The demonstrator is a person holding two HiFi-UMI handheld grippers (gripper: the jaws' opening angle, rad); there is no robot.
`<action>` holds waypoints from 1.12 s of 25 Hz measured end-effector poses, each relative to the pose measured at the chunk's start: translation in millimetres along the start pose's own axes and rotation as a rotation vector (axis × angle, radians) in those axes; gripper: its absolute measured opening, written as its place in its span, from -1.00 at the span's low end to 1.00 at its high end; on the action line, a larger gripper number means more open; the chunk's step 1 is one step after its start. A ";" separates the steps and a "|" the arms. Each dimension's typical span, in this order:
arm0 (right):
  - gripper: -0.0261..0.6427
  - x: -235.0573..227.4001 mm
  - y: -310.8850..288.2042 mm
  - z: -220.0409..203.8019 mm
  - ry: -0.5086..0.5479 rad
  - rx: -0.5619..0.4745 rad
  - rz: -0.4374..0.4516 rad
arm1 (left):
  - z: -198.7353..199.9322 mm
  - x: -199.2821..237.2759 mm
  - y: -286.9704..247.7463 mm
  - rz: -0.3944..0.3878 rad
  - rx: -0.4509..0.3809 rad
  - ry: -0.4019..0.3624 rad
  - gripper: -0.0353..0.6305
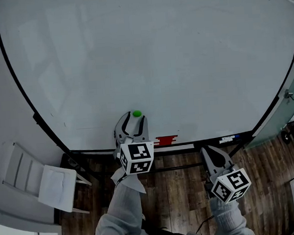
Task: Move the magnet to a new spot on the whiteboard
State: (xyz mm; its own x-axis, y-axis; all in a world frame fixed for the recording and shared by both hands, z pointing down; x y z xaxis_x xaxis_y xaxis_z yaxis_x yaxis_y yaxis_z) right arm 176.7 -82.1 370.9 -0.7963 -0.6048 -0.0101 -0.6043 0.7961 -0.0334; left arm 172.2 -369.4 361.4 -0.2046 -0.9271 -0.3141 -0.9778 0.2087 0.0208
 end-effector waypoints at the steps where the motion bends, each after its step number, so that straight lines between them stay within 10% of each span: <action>1: -0.84 1.5 0.6 0.6 0.000 -0.002 0.003 | 0.1 0.7 2.6 -0.001 -0.001 0.002 -0.32; 28: -0.84 46.3 16.9 6.4 -0.012 -0.034 0.090 | -4.0 20.0 93.5 -0.028 -0.002 0.114 -0.32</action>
State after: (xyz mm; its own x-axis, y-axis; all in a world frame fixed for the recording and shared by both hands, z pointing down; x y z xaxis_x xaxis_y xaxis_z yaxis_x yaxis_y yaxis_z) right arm 129.8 -96.8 363.5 -0.8472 -0.5308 -0.0233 -0.5310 0.8474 0.0026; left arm 76.5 -369.7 360.9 -0.1813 -0.9618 -0.2050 -0.9832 0.1819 0.0158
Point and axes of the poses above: the fingertips, and each gripper's own axes: y backward along the fingers, x to its left, z out of its top, the point moved 7 cm from there along y, backward along the fingers, and after that the axes turned 2 degrees about -z, right-handed, at the moved point
